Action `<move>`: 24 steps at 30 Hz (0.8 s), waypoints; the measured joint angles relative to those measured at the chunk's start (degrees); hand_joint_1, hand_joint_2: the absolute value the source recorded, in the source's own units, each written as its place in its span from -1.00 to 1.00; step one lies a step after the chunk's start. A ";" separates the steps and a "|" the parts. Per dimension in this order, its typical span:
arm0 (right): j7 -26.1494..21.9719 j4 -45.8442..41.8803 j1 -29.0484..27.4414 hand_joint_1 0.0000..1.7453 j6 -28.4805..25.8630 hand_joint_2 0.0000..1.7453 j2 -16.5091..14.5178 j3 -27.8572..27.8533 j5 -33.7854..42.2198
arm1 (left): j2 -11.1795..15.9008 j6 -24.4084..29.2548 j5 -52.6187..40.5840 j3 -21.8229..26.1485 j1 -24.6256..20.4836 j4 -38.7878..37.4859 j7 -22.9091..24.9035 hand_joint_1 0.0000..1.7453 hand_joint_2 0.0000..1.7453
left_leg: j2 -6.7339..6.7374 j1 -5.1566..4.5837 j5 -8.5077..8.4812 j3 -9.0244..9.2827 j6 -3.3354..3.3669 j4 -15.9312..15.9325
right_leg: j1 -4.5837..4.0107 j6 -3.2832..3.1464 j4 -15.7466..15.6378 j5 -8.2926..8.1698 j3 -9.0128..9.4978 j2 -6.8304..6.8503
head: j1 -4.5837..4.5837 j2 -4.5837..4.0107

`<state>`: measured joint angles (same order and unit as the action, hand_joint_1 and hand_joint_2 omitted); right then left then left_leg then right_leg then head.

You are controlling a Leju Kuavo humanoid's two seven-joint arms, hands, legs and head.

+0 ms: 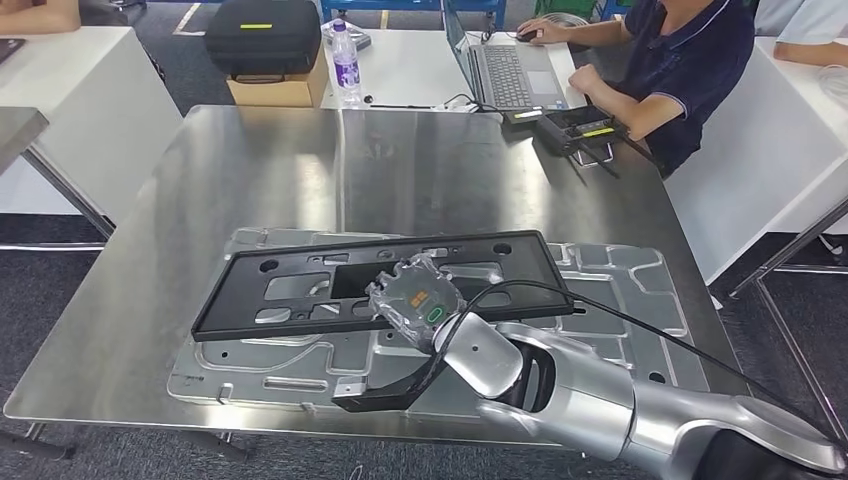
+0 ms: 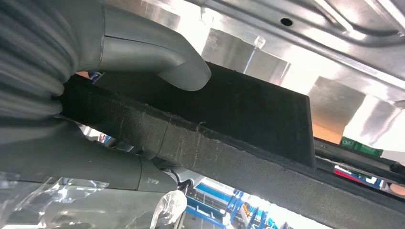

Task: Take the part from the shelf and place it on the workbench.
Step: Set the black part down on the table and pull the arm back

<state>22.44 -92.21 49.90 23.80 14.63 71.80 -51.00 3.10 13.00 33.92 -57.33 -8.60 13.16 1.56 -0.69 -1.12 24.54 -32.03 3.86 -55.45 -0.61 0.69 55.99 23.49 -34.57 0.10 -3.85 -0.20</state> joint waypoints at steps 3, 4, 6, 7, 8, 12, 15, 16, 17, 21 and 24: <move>-0.03 -0.01 0.05 1.00 0.00 1.00 -0.02 0.00 0.05 | 0.06 -0.10 -0.02 0.00 -0.01 0.00 0.02 -1.00 1.00 | 0.13 0.01 0.53 0.03 -0.82 -0.11 | 0.15 -0.34 -0.83 -0.02 0.44 -0.05 | 0.01 0.01; -0.06 -0.02 0.08 1.00 0.00 1.00 -0.03 0.00 0.06 | 0.08 -0.13 -0.02 0.00 -0.03 0.00 0.01 -1.00 1.00 | 0.17 0.06 1.24 -0.41 -1.20 -1.11 | 0.37 -0.50 -1.14 -0.10 0.66 -0.05 | -0.05 0.01; -0.12 -0.02 0.12 1.00 0.00 1.00 -0.12 0.01 0.09 | 0.09 -0.13 -0.02 0.00 -0.05 0.00 0.01 -1.00 1.00 | 0.19 0.55 4.12 -3.20 -2.05 -6.88 | 0.70 -0.71 -1.48 -0.10 0.99 -0.04 | -0.17 0.00; -0.15 -0.01 0.11 1.00 0.00 1.00 -0.14 0.02 0.10 | 0.09 -0.13 -0.02 -0.01 -0.05 0.00 0.01 -1.00 1.00 | 0.19 0.89 5.79 -5.35 -2.49 -11.02 | 0.78 -0.78 -1.47 0.00 1.04 -0.04 | -0.23 0.00; -0.16 -0.01 0.06 1.00 0.01 1.00 -0.16 0.04 0.12 | 0.09 -0.13 -0.02 -0.01 0.01 0.00 0.01 -1.00 1.00 | 0.21 1.23 6.85 -7.37 -2.90 -14.62 | 0.83 -0.76 -1.45 0.12 1.10 -0.06 | -0.25 0.00; -0.17 -0.01 -0.05 1.00 0.02 1.00 -0.17 0.08 0.16 | 0.11 -0.14 0.01 0.00 0.21 0.00 -0.01 -1.00 1.00 | 0.41 2.39 1.18 -5.99 -4.36 -8.83 | 1.36 0.05 -1.37 0.96 2.04 -0.23 | -0.26 0.00; -0.18 -0.01 0.06 1.00 0.02 1.00 -0.19 0.09 0.24 | 0.11 -0.20 0.01 0.00 0.12 0.00 -0.01 -1.00 1.00 | 0.45 2.28 -1.78 -1.96 -4.02 -0.22 | 1.29 1.02 -1.22 1.65 2.59 -0.28 | -0.26 0.01; -0.19 -0.01 0.09 1.00 0.02 1.00 -0.19 0.10 0.31 | 0.11 -0.23 0.01 0.00 0.13 0.00 -0.01 -1.00 1.00 | 0.39 2.02 -1.44 -1.71 -3.54 0.10 | 1.21 1.28 -1.22 1.74 2.59 -0.29 | -0.25 0.01; -0.21 -0.01 0.11 1.00 0.02 1.00 -0.19 0.10 0.39 | 0.11 -0.26 0.01 0.00 0.13 0.00 -0.01 -1.00 1.00 | 0.36 1.97 -1.33 -1.63 -2.96 0.22 | 1.27 1.54 -1.26 1.84 2.63 -0.29 | -0.21 0.01; -0.25 -0.06 0.12 1.00 0.02 1.00 -0.16 0.07 0.58 | 0.15 -0.31 0.01 0.01 0.06 0.00 -0.01 -1.00 1.00 | 0.30 2.08 -1.01 -0.79 -1.28 0.54 | 1.62 2.30 5.78 5.46 -0.34 -0.20 | -0.08 0.01; -0.25 -0.07 -0.16 1.00 0.03 1.00 -0.10 0.10 0.68 | 0.17 -0.39 -0.01 0.01 0.05 0.00 -0.10 -1.00 1.00 | 0.24 1.90 -0.39 -0.07 -0.64 0.53 | 1.61 2.44 16.59 8.44 -6.62 -0.21 | 0.01 0.01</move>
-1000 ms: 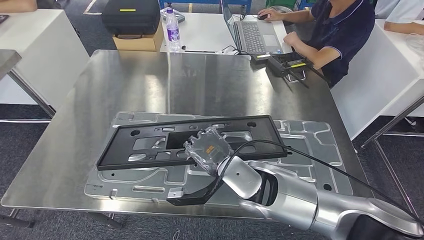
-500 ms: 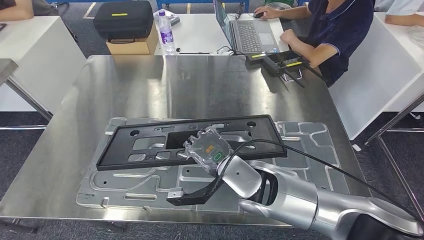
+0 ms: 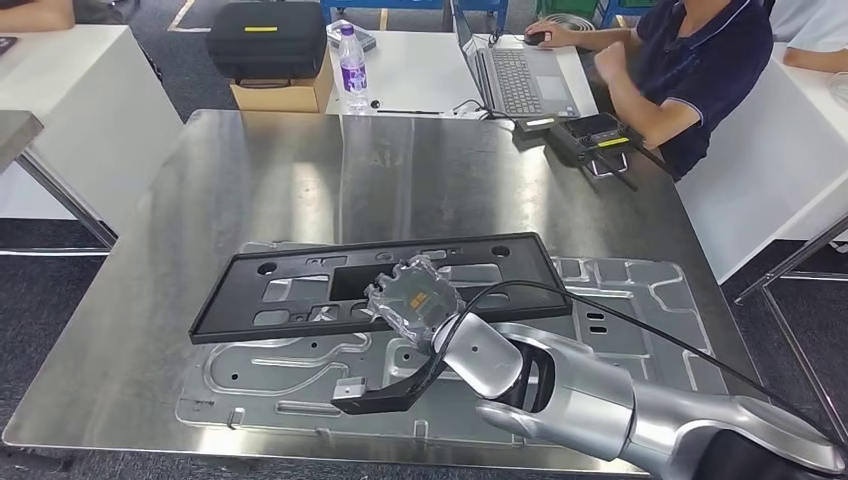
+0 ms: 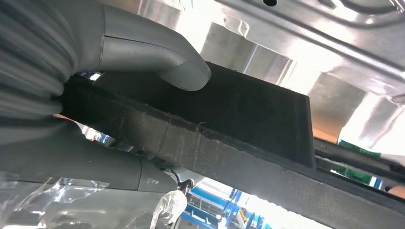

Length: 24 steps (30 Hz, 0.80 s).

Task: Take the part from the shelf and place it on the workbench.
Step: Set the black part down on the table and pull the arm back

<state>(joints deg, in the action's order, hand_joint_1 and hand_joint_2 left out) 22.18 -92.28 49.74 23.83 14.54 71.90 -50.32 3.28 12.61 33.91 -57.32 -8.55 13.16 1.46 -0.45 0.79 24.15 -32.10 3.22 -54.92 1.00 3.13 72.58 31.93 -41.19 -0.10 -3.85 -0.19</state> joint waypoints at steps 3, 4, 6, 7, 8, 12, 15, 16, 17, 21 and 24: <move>0.00 0.00 -0.09 1.00 0.01 1.00 0.08 0.01 0.06 | -0.01 -0.25 -0.09 -0.01 0.07 0.00 -0.95 -1.00 1.00 | -0.25 -0.02 0.78 1.08 -0.15 -0.04 | 0.03 -0.23 -6.38 -5.59 1.62 0.02 | 0.03 -0.01; 0.00 0.00 -0.06 1.00 0.02 1.00 0.09 0.00 0.08 | -0.01 -0.28 -0.28 -0.01 0.01 0.00 -1.41 -1.00 1.00 | -0.35 -0.11 1.08 1.34 -0.40 -0.09 | 0.01 -0.39 -10.52 -7.62 3.35 0.03 | 0.03 -0.01; 0.01 -0.04 -0.04 1.00 0.05 1.00 0.11 0.01 0.14 | -0.01 -0.27 -0.79 -0.01 -0.13 0.00 -1.98 -1.00 1.00 | -0.50 -0.36 1.54 1.42 -0.97 -0.18 | -0.09 -0.68 -15.83 -9.40 5.44 -0.04 | 0.03 0.00; 0.02 -0.08 -0.05 0.50 0.08 0.50 0.14 0.01 0.17 | 0.04 -0.26 -0.96 -0.01 -0.16 0.00 -2.04 -1.00 1.00 | -0.53 -0.48 1.67 1.33 -1.02 -0.25 | -0.14 -0.74 -16.55 -9.28 5.65 -0.10 | 0.02 0.01; 0.04 -0.11 -0.06 0.00 0.09 0.00 0.15 0.01 0.21 | 0.09 -0.25 -1.04 -0.01 -0.13 0.00 -2.07 -1.00 1.00 | -0.51 -0.48 1.71 1.27 -0.94 -0.25 | -0.18 -0.76 -16.76 -9.23 5.60 -0.17 | 0.01 0.01; 0.09 -0.15 0.04 -1.00 0.10 -1.00 0.17 0.00 0.21 | 0.20 -0.24 -1.67 -0.03 -0.13 0.00 -2.16 -1.00 1.00 | -0.29 -0.32 1.72 1.57 -0.60 0.19 | -0.38 -0.87 -16.82 -9.16 5.57 -0.44 | 0.00 -0.01; 0.10 -0.19 0.02 -1.00 0.10 -1.00 0.17 0.01 0.29 | 0.20 -0.25 -1.94 -0.03 -0.27 0.00 -2.26 -1.00 1.00 | -0.23 -0.28 1.66 1.78 -0.70 0.59 | -0.46 -1.07 -16.82 -9.04 5.59 -0.48 | 0.00 -0.01; 0.11 -0.19 0.01 -1.00 0.11 -1.00 0.17 0.01 0.34 | 0.21 -0.25 -1.84 -0.03 -0.25 0.00 -2.30 -1.00 1.00 | -0.22 -0.26 1.62 1.82 -0.77 0.68 | -0.48 -1.13 -16.82 -9.01 5.60 -0.48 | 0.00 -0.01; 0.14 -0.20 0.02 -1.00 0.11 -1.00 0.17 0.01 0.39 | 0.21 -0.24 -1.72 -0.03 -0.24 0.00 -2.33 -1.00 1.00 | -0.21 -0.25 1.59 1.84 -0.87 0.73 | -0.51 -1.18 -16.81 -9.00 5.60 -0.48 | 0.00 -0.01; 0.17 -0.20 0.02 -1.00 0.12 -1.00 0.17 0.01 0.50 | 0.22 -0.29 -1.11 -0.03 -0.22 0.00 -2.46 -1.00 1.00 | -0.21 -0.19 1.52 1.85 -1.43 0.81 | -0.58 -1.31 -16.79 -9.01 5.63 -0.47 | 0.00 -0.01; 0.17 -0.21 0.02 -1.00 0.12 -1.00 0.17 0.00 0.54 | 0.22 -0.38 -0.90 -0.03 -0.19 0.00 -2.79 -1.00 1.00 | -0.22 -0.18 1.50 1.84 -1.80 0.81 | -0.57 -1.40 -16.78 -9.06 5.66 -0.46 | 0.00 0.00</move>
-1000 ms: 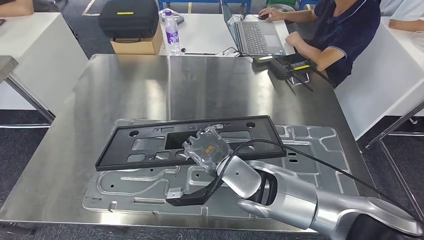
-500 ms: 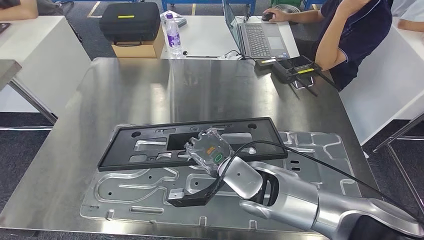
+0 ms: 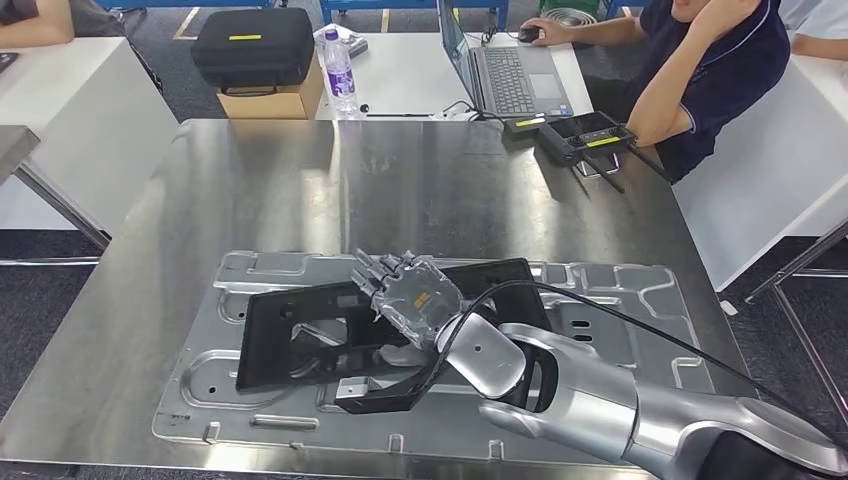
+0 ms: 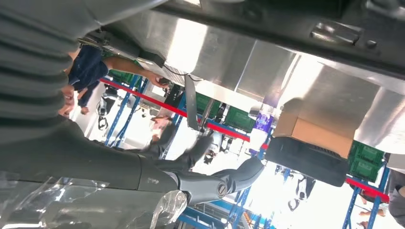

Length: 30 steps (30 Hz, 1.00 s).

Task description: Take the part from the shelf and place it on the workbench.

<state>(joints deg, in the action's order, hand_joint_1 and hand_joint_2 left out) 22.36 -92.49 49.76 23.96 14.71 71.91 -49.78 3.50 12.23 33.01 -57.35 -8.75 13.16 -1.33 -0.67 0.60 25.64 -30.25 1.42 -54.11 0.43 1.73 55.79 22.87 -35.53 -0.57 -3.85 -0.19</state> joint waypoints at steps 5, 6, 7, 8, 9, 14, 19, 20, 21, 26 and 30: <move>0.02 -0.06 0.00 -1.00 0.00 -1.00 0.00 0.00 0.14 | 0.08 -0.28 0.20 0.00 0.07 0.00 -0.20 -1.00 -1.00 | -0.01 -0.12 -0.01 0.01 -0.03 -0.03 | 0.11 -0.06 -0.01 -0.05 0.06 0.03 | 0.00 -0.01; 0.02 -0.07 0.00 -1.00 0.00 -1.00 0.00 0.00 0.24 | 0.10 -0.45 0.24 0.00 0.09 0.00 -0.20 -1.00 -1.00 | -0.01 -0.15 -0.01 0.01 -0.03 -0.03 | 0.14 -0.06 -0.01 -0.06 0.06 0.03 | 0.00 -0.01; 0.02 -0.08 0.00 -1.00 0.00 -1.00 0.00 0.00 0.34 | 0.14 -0.65 0.29 0.00 0.12 0.00 -0.20 -1.00 -1.00 | -0.01 -0.18 -0.01 0.02 -0.03 -0.04 | 0.17 -0.06 -0.01 -0.07 0.06 0.03 | 0.00 -0.01; 0.02 -0.09 0.00 -1.00 0.00 -1.00 0.00 0.00 0.46 | 0.17 -0.86 0.36 0.01 0.14 0.00 -0.24 -1.00 -1.00 | -0.01 -0.20 -0.01 0.02 -0.02 -0.04 | 0.19 -0.05 -0.01 -0.07 0.06 0.03 | 0.00 -0.01; 0.04 -0.12 0.00 -1.00 0.01 -1.00 0.00 0.00 0.56 | 0.20 -1.07 0.48 0.01 0.16 0.00 -0.34 -1.00 -1.00 | -0.01 -0.21 -0.01 0.02 -0.02 -0.04 | 0.20 -0.05 -0.01 -0.07 0.06 0.03 | 0.00 -0.01; 0.11 -0.40 0.00 -1.00 0.02 -1.00 0.00 0.00 0.66 | 0.28 -1.51 0.85 0.02 0.19 0.00 -0.87 -1.00 -1.00 | -0.01 -0.21 -0.01 0.03 -0.02 -0.04 | 0.20 -0.05 -0.01 -0.07 0.06 0.03 | 0.00 -0.01; 0.16 -0.75 0.15 -1.00 0.02 -1.00 0.08 -0.21 0.72 | 0.42 -1.62 0.91 0.01 0.18 0.00 -0.85 -1.00 -1.00 | 0.33 0.42 -2.23 2.19 1.46 3.57 | 0.31 0.82 0.06 0.74 0.49 0.07 | 0.13 0.01; 0.18 -0.80 0.21 -1.00 0.02 -1.00 0.13 -0.26 0.72 | 0.40 -1.64 0.91 0.02 0.14 0.00 -0.85 -1.00 -1.00 | 0.51 0.73 -2.80 2.80 1.58 4.62 | 0.38 0.95 2.37 2.42 -0.35 0.07 | 0.22 0.00; 0.18 -0.83 0.25 -1.00 0.03 -1.00 0.18 -0.26 0.73 | 0.41 -1.64 0.93 0.03 0.11 0.00 -0.85 -1.00 -1.00 | 0.63 0.83 -3.02 3.03 1.62 5.02 | 0.55 1.18 5.83 4.36 -1.76 0.07 | 0.32 -0.01; 0.34 -0.84 -0.20 -1.00 0.20 -1.00 0.56 -0.26 0.81 | 0.41 -1.72 0.97 0.03 0.13 0.00 -0.85 -1.00 -1.00 | 0.76 2.48 -2.22 2.90 -0.04 3.81 | 2.76 3.73 8.33 3.48 -1.94 0.44 | 0.35 -0.01; 0.57 -1.01 -0.09 -1.00 0.23 -1.00 0.58 -0.18 0.87 | 0.90 -1.79 0.98 0.08 -0.12 -0.08 -0.70 -1.00 -1.00 | 0.25 3.22 -0.23 0.55 -3.17 -0.15 | 3.60 4.45 3.07 2.13 0.68 -0.57 | 0.55 0.01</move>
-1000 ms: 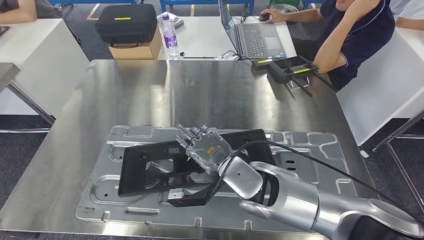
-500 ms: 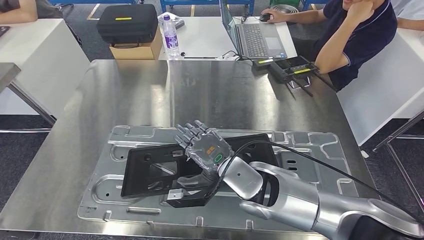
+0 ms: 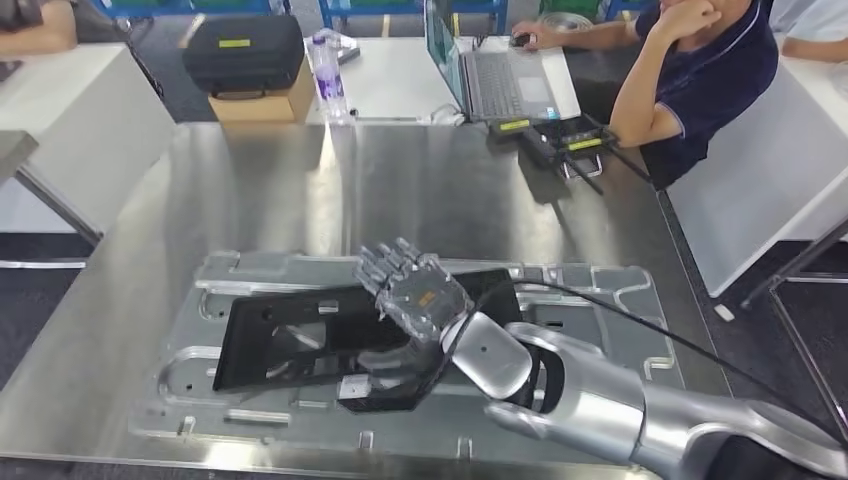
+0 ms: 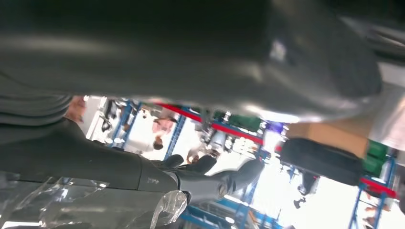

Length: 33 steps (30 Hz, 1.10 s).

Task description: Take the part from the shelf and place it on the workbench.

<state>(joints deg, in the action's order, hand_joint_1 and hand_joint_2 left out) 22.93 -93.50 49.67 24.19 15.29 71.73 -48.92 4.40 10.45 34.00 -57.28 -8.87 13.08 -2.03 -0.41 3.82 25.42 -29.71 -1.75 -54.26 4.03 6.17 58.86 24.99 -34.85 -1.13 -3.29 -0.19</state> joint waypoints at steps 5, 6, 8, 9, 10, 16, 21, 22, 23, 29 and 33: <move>0.11 -0.07 0.00 -1.00 0.01 -1.00 0.02 0.01 0.08 | -0.03 0.00 0.00 0.01 0.13 0.01 0.13 -1.00 -1.00 | -0.16 0.21 0.22 -1.27 -0.48 -1.26 | 0.01 -1.86 1.16 0.47 -1.48 -0.37 | -0.27 0.01; 0.12 -0.09 -0.05 -1.00 0.02 -1.00 0.00 0.00 0.13 | -0.04 0.00 0.00 0.01 0.27 0.01 0.16 -1.00 -1.00 | -0.06 0.22 1.28 -1.91 -0.35 -2.49 | -0.19 -2.23 1.21 0.27 -1.91 -0.32 | -0.38 0.01; 0.16 -0.12 -0.15 -1.00 0.03 -1.00 -0.02 -0.01 0.25 | -0.09 -0.01 -0.02 0.01 0.41 0.01 0.23 -1.00 -1.00 | 0.15 -0.54 7.04 -5.32 0.75 -11.65 | -1.28 -3.48 1.05 -0.53 -2.94 -0.02 | -0.60 -0.01; 0.18 -0.13 -0.21 -1.00 0.04 -1.00 -0.02 -0.02 0.28 | -0.10 -0.02 -0.03 0.01 0.38 0.01 0.28 -1.00 -1.00 | 0.23 -1.32 9.90 -6.79 1.66 -16.51 | -1.97 -4.09 0.91 -0.97 -3.23 0.12 | -0.68 -0.01; 0.20 -0.13 -0.25 -1.00 0.07 -1.00 -0.02 -0.02 0.32 | -0.11 -0.02 -0.04 0.01 0.31 0.01 0.34 -1.00 -1.00 | 0.22 -2.21 11.44 -7.34 2.58 -19.63 | -2.63 -4.53 0.82 -1.34 -3.47 0.24 | -0.68 -0.01; 0.38 -0.24 -0.13 -1.00 0.14 -1.00 0.01 -0.10 0.64 | 0.14 0.00 -0.09 0.01 -0.41 0.01 0.56 -1.00 -1.00 | 0.61 -6.79 5.18 3.33 8.66 -2.58 | -4.13 -5.06 0.05 -3.49 -3.80 0.62 | -0.64 -0.01; 0.64 -0.31 -0.18 -1.00 0.11 -1.00 0.43 -0.20 0.90 | 0.02 -0.01 -0.19 0.01 -0.68 0.01 0.66 -1.00 -1.00 | 0.88 -6.20 -0.04 2.65 8.20 2.12 | -4.24 -3.69 -0.02 -2.26 -4.79 0.66 | -0.63 -0.01; 0.72 -0.31 -0.19 -1.00 0.12 -1.00 0.61 -0.21 0.93 | -0.03 -0.02 -0.25 0.01 -0.70 0.01 0.67 -1.00 -1.00 | 0.93 -5.99 -0.92 2.13 7.83 2.48 | -4.11 -3.35 2.61 0.63 -5.54 0.66 | -0.57 -0.01; 0.79 -0.31 -0.26 -1.00 0.14 -1.00 0.79 -0.21 1.00 | -0.09 -0.02 -0.32 0.01 -0.68 0.01 0.70 -1.00 -1.00 | 0.98 -5.82 -1.63 1.38 7.67 2.59 | -3.91 -2.94 6.08 3.46 -6.25 0.67 | -0.53 -0.01; 1.37 -0.31 -0.90 -1.00 0.20 -1.00 1.88 -0.24 1.69 | -0.36 -0.10 -0.74 0.01 -0.44 0.01 1.40 -1.00 -1.00 | 1.21 -4.95 -4.32 -3.58 6.13 0.84 | -2.58 -1.04 3.74 1.71 1.85 0.98 | -0.46 -0.01; 1.63 -0.31 -1.33 -1.00 0.15 -1.00 2.22 -0.52 2.07 | -0.40 -0.17 -0.82 0.01 -0.08 0.01 1.44 -1.00 -1.00 | 1.24 -4.80 -5.48 -5.38 4.72 -0.57 | -3.12 -3.09 -3.40 2.42 5.80 0.92 | -0.63 -0.01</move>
<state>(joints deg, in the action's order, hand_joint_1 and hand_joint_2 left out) 24.56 -93.81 48.34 24.34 17.51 71.20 -46.85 4.00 10.28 33.17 -57.27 -8.95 13.09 -0.59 0.82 -0.98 19.94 -35.09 2.97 -54.83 0.91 3.09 55.46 27.42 -29.06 -0.21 -3.92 -0.19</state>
